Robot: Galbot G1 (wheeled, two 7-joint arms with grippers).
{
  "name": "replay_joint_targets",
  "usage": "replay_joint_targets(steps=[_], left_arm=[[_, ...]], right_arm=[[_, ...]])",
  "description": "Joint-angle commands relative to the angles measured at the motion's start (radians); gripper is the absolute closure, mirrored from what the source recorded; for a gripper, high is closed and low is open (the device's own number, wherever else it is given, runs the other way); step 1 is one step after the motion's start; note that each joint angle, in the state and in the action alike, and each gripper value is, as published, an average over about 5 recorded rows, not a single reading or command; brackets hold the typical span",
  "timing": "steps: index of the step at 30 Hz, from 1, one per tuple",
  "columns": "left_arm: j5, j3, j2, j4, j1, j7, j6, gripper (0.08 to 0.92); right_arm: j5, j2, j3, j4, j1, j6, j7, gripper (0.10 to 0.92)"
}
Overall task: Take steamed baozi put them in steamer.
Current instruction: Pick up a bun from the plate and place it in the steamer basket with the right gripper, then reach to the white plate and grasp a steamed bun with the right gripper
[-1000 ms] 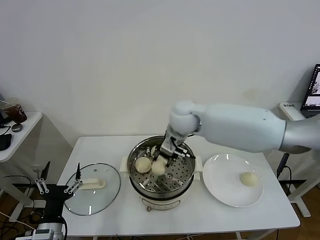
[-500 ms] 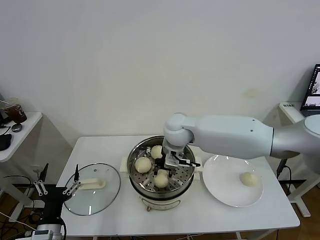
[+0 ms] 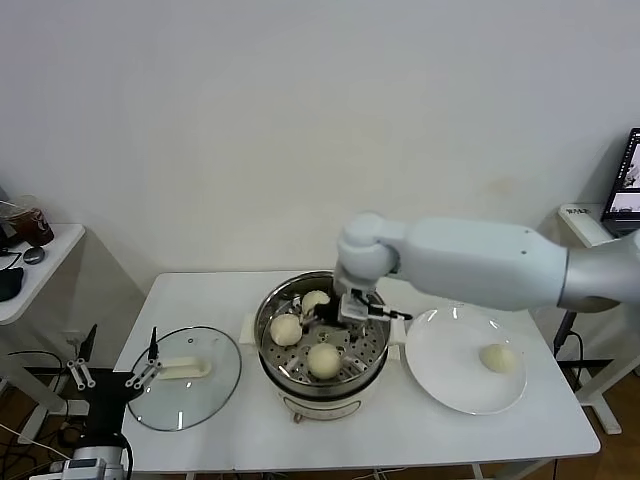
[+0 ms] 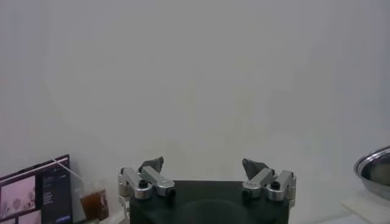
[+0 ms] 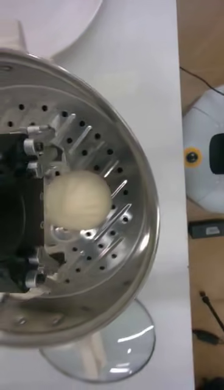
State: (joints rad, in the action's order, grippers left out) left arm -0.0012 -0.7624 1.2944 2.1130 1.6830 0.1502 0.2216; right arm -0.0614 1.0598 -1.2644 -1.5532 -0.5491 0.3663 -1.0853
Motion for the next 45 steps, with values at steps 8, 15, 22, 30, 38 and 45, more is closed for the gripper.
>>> replay_joint_targets(steps=[8,15,22,30,38,45], left_arm=[[-0.015,0.006,-0.025,-0.013,-0.022,-0.004,-0.002,0.177],[-0.01,0.02,-0.027,-0.02,-0.028,-0.006,-0.001,0.177],[0.003,0.025,-0.022,-0.015,-0.024,-0.009,-0.005,0.177],[0.011,0.013,-0.023,-0.007,-0.007,-0.008,-0.006,0.177],[0.02,0.007,-0.021,-0.004,0.0,-0.009,-0.007,0.177],[0.021,-0.002,-0.021,0.006,0.002,-0.009,-0.012,0.177]], right_arm=[[0.057,-0.51,0.169,-0.059,-0.01,-0.714,-0.122,0.203],[-0.026,-0.659,0.372,0.014,0.309,-0.688,-0.135,0.203],[-0.159,-0.666,0.716,0.099,0.701,-0.614,-0.139,0.203],[-0.278,-0.581,0.842,0.241,0.841,-0.534,-0.12,0.203],[-0.342,-0.475,0.866,0.337,0.871,-0.526,-0.093,0.203],[-0.366,-0.439,0.867,0.369,0.882,-0.531,-0.091,0.203]])
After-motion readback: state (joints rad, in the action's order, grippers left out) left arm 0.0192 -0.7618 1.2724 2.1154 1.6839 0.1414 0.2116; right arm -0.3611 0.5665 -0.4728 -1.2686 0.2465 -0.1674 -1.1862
